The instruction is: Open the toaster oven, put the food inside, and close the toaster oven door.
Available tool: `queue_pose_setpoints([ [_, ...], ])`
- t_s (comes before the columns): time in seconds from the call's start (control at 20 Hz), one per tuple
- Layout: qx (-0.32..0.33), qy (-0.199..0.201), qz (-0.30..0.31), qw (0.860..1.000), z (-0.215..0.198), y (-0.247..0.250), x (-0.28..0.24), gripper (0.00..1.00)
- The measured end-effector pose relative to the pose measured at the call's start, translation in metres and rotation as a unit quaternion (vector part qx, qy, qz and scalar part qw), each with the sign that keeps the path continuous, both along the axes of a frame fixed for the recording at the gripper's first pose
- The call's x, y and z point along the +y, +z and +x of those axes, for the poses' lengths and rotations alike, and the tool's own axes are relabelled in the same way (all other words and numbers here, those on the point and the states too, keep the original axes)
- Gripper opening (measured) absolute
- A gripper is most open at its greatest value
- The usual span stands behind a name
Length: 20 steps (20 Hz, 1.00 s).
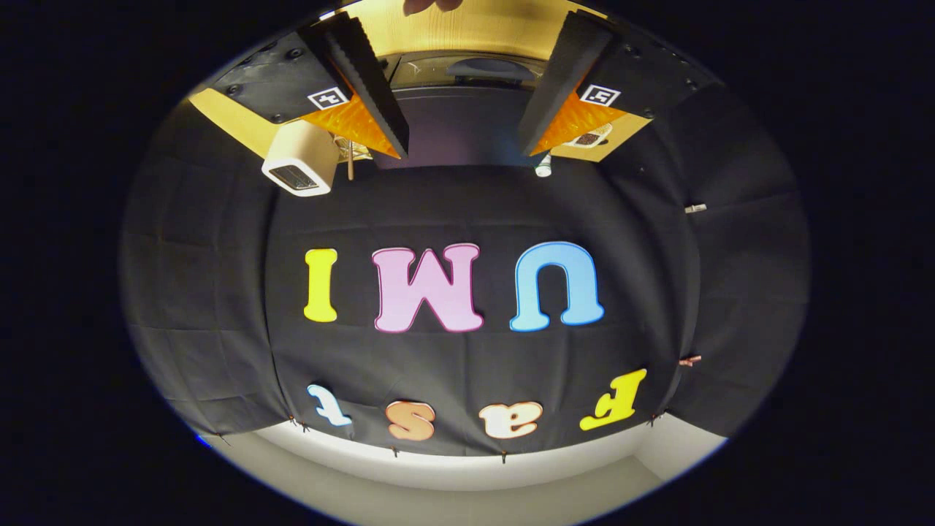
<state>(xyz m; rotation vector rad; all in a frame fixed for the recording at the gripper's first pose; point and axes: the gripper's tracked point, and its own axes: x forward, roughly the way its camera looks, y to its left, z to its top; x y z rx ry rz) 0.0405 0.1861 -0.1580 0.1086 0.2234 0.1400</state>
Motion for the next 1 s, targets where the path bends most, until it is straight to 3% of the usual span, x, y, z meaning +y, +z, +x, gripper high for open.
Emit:
queue_pose_setpoints([
  [0.55, 0.163, 0.015, -0.023, 0.986, 0.013, -0.139, 0.036, 0.99],
  [0.8, 0.180, 0.018, -0.030, 0.983, 0.020, -0.154, 0.047, 0.99],
  [1.0, 0.182, -0.002, -0.039, 0.983, 0.024, -0.156, 0.047, 0.99],
])
